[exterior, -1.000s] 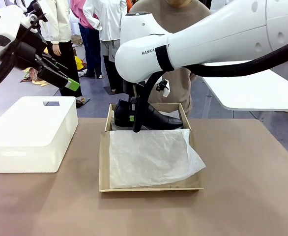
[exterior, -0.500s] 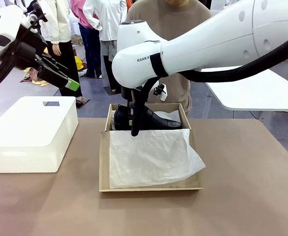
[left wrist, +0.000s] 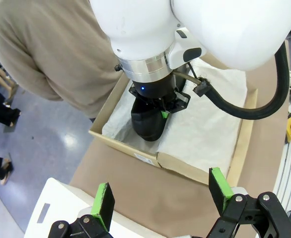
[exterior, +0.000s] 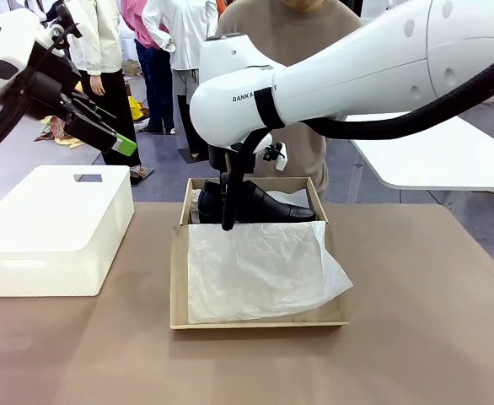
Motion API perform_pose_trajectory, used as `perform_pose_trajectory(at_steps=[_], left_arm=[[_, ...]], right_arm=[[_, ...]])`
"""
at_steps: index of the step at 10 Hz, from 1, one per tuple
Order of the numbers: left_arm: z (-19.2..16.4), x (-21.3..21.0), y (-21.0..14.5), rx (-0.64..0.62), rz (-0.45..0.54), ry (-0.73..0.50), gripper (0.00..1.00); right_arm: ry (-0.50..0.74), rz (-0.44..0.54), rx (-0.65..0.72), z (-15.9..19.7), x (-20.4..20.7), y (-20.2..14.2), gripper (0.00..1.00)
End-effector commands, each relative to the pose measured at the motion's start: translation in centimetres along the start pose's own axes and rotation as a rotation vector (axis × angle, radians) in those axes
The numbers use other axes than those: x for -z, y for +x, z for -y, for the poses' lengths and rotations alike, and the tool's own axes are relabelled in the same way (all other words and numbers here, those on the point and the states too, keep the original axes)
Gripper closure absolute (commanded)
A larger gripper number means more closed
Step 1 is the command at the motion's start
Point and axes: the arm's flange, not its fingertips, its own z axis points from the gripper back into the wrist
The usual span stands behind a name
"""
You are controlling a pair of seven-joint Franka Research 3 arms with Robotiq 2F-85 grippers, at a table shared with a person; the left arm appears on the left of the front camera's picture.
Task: Pack the shoes into the box.
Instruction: Place the other shoe of the Shoes into the Shoes Box.
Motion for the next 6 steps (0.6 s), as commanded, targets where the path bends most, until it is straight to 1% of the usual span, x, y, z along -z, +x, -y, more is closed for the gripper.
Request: perform_pose_trajectory(at_steps=[1,4,5,6], left_arm=[[0.0,-0.1,-0.1,-0.001,0.007,-0.008,0.0],[0.0,-0.1,-0.1,-0.001,0.007,-0.008,0.0],[0.0,-0.1,-0.1,-0.001,0.007,-0.008,0.0],[0.0,-0.1,-0.1,-0.001,0.007,-0.008,0.0]], right_arm=[[-0.014,-0.003,0.034,-0.3,-0.9,-0.4,0.65],[-0.016,-0.035,0.053,-0.6,-2.1,0.5,0.05],[-0.012,-0.04,0.066,-0.6,-3.0,0.9,0.0],[-0.005,-0.043,0.073,-0.4,-3.8,1.3,0.0]])
